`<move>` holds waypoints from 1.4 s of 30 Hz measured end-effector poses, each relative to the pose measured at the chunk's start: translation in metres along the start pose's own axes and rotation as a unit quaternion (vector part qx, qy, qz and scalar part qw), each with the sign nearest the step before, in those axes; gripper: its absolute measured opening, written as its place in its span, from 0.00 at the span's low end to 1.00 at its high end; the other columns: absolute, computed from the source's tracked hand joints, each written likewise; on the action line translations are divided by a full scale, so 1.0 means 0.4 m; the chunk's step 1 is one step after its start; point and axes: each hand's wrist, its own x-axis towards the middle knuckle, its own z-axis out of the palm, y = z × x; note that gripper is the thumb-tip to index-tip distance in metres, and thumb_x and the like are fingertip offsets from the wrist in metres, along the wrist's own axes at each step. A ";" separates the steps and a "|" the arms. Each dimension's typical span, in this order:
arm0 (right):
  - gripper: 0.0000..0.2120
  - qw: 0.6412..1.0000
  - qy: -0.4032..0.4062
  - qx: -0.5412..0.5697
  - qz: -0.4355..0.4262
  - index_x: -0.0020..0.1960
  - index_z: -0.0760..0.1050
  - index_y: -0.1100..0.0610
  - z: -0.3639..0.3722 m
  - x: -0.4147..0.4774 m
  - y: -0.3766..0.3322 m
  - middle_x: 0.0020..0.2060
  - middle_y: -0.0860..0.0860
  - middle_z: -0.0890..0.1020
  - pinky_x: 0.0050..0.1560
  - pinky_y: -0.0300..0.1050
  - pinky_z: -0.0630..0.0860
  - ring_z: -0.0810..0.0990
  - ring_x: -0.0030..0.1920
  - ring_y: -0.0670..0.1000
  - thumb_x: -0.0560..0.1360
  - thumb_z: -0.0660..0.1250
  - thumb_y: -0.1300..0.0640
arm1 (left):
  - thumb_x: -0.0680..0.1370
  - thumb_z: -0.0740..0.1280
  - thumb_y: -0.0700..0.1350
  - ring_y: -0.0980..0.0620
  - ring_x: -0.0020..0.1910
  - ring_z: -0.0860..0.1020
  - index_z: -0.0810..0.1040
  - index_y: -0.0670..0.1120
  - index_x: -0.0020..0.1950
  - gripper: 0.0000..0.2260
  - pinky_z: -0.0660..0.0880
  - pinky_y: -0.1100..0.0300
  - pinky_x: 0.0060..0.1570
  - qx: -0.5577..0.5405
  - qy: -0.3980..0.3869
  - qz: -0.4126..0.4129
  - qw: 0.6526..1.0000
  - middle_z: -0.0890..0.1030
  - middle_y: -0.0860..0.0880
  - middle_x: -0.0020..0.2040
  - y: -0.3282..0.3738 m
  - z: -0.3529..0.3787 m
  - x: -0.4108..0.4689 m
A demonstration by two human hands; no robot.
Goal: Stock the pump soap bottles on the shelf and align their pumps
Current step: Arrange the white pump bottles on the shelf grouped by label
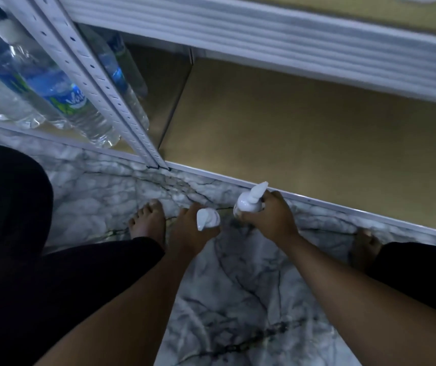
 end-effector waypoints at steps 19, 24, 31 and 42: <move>0.22 0.973 0.072 0.162 -0.150 0.58 0.77 0.51 -0.551 -0.386 -0.369 0.51 0.47 0.83 0.50 0.43 0.80 0.82 0.49 0.46 0.67 0.79 0.57 | 0.65 0.81 0.50 0.55 0.55 0.81 0.73 0.56 0.63 0.30 0.75 0.63 0.50 -0.112 0.026 0.278 0.954 0.82 0.54 0.53 0.572 -0.486 -0.354; 0.19 0.940 0.056 0.273 -0.194 0.58 0.78 0.50 -0.635 -0.469 -0.491 0.53 0.52 0.84 0.56 0.55 0.82 0.84 0.52 0.51 0.69 0.78 0.57 | 0.72 0.78 0.43 0.53 0.53 0.82 0.76 0.47 0.61 0.20 0.78 0.66 0.45 -0.212 0.072 0.312 0.923 0.83 0.49 0.54 0.658 -0.592 -0.455; 0.24 0.924 0.014 0.339 -0.177 0.59 0.79 0.55 -0.646 -0.536 -0.524 0.52 0.54 0.86 0.49 0.48 0.82 0.86 0.50 0.52 0.66 0.79 0.51 | 0.63 0.75 0.61 0.43 0.50 0.84 0.83 0.56 0.53 0.20 0.81 0.40 0.54 -0.410 0.023 0.212 0.887 0.85 0.47 0.49 0.659 -0.516 -0.529; 0.33 0.836 0.022 0.539 -0.097 0.63 0.76 0.57 -0.599 -0.548 -0.498 0.52 0.59 0.84 0.55 0.58 0.81 0.84 0.52 0.58 0.66 0.72 0.38 | 0.70 0.68 0.64 0.40 0.45 0.86 0.78 0.48 0.60 0.25 0.83 0.43 0.49 -0.428 -0.035 0.171 0.887 0.85 0.39 0.50 0.690 -0.477 -0.574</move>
